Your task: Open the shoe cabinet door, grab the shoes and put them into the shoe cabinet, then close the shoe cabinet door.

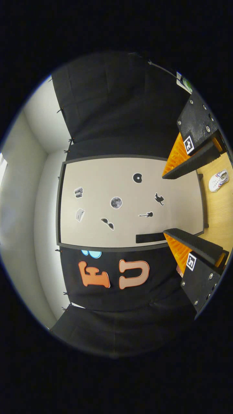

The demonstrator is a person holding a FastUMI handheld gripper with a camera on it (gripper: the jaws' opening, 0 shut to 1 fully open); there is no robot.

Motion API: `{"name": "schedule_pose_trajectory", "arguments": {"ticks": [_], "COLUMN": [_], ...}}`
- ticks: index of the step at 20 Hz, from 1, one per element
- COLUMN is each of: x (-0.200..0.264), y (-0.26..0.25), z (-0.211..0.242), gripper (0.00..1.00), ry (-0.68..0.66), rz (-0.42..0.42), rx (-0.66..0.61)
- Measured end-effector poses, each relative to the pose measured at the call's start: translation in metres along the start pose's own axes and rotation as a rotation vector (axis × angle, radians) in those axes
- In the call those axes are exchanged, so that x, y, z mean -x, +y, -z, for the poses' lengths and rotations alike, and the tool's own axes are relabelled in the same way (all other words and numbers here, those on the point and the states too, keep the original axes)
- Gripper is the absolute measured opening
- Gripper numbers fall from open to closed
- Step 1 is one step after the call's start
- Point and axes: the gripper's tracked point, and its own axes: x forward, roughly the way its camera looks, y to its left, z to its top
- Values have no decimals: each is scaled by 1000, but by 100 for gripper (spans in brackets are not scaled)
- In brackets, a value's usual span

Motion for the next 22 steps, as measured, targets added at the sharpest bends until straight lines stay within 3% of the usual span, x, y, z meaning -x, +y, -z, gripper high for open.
{"name": "schedule_pose_trajectory", "arguments": {"ticks": [12,15,19,22], "x": [-117,-143,-167,-181], "y": [79,88,94,97], "z": [17,21,30,38], "gripper": [95,93,83,68], "ry": [56,72,92,115], "rz": [-92,-81,-61,-54], "rx": [25,35,46,50]}}
